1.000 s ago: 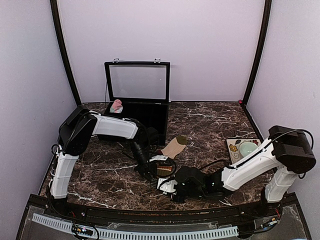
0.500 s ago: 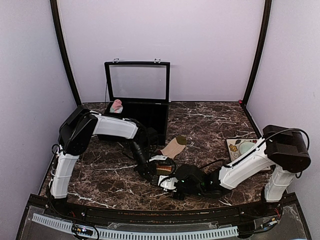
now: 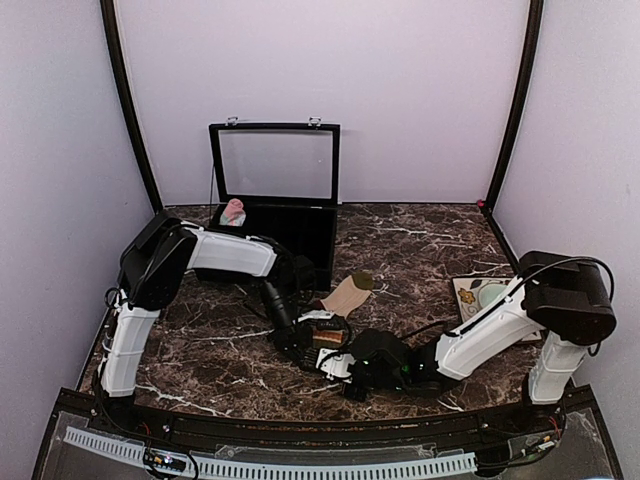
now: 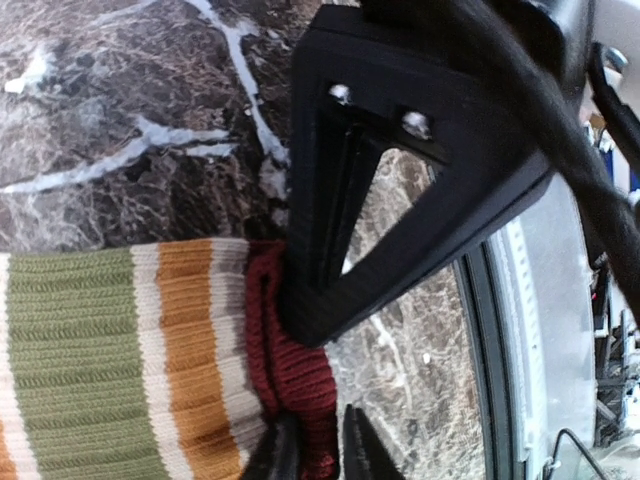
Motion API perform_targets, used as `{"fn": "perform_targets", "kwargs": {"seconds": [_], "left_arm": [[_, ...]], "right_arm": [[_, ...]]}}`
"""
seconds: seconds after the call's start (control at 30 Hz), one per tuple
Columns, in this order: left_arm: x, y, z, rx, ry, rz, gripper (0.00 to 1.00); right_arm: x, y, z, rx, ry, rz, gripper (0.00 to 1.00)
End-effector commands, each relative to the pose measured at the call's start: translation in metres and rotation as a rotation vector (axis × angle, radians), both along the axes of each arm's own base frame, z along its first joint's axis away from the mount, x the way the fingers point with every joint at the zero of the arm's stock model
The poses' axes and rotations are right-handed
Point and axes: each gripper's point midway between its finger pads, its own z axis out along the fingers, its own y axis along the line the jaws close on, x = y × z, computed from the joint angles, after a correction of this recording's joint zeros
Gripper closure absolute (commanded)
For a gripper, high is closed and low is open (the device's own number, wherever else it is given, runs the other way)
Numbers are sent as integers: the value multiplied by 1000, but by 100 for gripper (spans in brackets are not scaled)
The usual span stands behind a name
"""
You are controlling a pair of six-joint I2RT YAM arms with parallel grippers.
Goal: Roll the socks
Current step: Roll the sock at the center of the board.
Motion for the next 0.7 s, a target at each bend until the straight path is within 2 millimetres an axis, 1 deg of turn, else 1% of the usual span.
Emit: {"fn": "perform_targets", "kwargs": {"seconds": [0.0, 0.1, 0.17, 0.23, 0.33, 0.37, 0.43, 0.47, 0.53, 0.67], "left_arm": [[5, 8, 2, 11, -24, 15, 75], [10, 12, 16, -23, -57, 55, 68], [15, 17, 26, -49, -97, 96, 58], [22, 22, 33, -70, -174, 138, 48], [34, 34, 44, -107, -336, 199, 46], [38, 37, 53, -136, -404, 218, 46], [45, 43, 62, -181, -532, 236, 46], [43, 47, 66, -203, -570, 238, 46], [37, 54, 67, -206, -591, 209, 46], [22, 54, 63, -213, -561, 125, 49]], "right_arm": [[-3, -17, -20, -21, 149, -38, 100], [-3, -20, -18, 11, 286, -67, 100], [-3, -21, -19, -5, 374, -93, 100], [0, -23, -23, -36, 488, -144, 100], [-7, -25, -33, -85, 611, -167, 100], [-11, -26, -34, -87, 642, -173, 100], [-13, -27, -35, -70, 694, -199, 100], [-13, -27, -34, -58, 725, -213, 100], [-13, -27, -34, -37, 796, -243, 100], [-17, -26, -35, -9, 979, -285, 100]]}}
